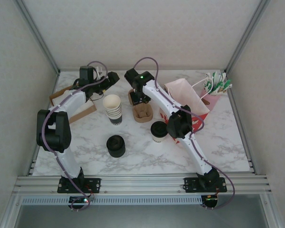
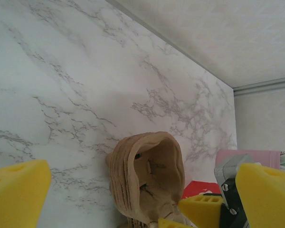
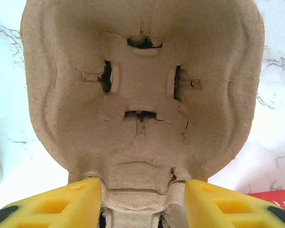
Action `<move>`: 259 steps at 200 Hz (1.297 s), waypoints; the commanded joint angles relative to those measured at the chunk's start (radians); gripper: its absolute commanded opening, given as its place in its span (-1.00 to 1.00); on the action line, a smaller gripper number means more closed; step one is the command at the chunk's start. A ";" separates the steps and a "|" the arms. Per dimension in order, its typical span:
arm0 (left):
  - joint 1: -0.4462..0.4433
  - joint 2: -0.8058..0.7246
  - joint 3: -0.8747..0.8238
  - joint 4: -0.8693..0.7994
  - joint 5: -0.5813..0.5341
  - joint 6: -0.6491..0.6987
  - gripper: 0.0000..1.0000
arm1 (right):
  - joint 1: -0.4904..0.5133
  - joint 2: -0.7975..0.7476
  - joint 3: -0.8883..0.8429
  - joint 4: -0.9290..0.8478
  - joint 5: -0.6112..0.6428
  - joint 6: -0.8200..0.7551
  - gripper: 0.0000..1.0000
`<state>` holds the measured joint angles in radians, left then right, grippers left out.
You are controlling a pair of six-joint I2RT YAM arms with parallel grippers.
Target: Pack the takeout coffee
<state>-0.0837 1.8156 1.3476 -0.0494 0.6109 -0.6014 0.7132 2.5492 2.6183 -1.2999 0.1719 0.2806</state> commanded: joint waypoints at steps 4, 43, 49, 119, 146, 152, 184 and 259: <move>-0.007 0.007 0.021 -0.006 0.023 0.023 0.99 | 0.009 -0.012 0.026 0.007 -0.006 0.002 -0.02; -0.007 0.002 0.015 -0.008 0.026 0.029 0.99 | 0.010 0.006 0.026 0.005 -0.011 0.005 -0.02; -0.008 0.001 0.013 -0.008 0.026 0.029 0.99 | 0.009 0.009 0.027 0.005 -0.015 0.006 -0.02; -0.008 -0.002 0.002 0.000 0.042 0.028 0.99 | 0.009 0.033 0.026 0.005 -0.035 0.008 -0.02; -0.008 0.002 0.004 0.000 0.046 0.026 0.99 | 0.009 0.039 0.026 0.004 -0.035 0.008 -0.02; -0.008 0.003 0.005 0.001 0.046 0.026 0.99 | 0.009 0.040 0.026 0.005 -0.035 0.009 -0.03; -0.007 0.006 0.001 0.001 0.048 0.027 0.99 | 0.010 0.039 0.032 0.004 -0.034 0.009 -0.13; -0.005 0.004 -0.047 0.064 0.082 -0.014 0.95 | 0.008 -0.003 0.037 -0.004 -0.017 0.011 -0.32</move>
<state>-0.0837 1.8156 1.3243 -0.0307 0.6548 -0.6029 0.7158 2.5675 2.6205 -1.2938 0.1535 0.2813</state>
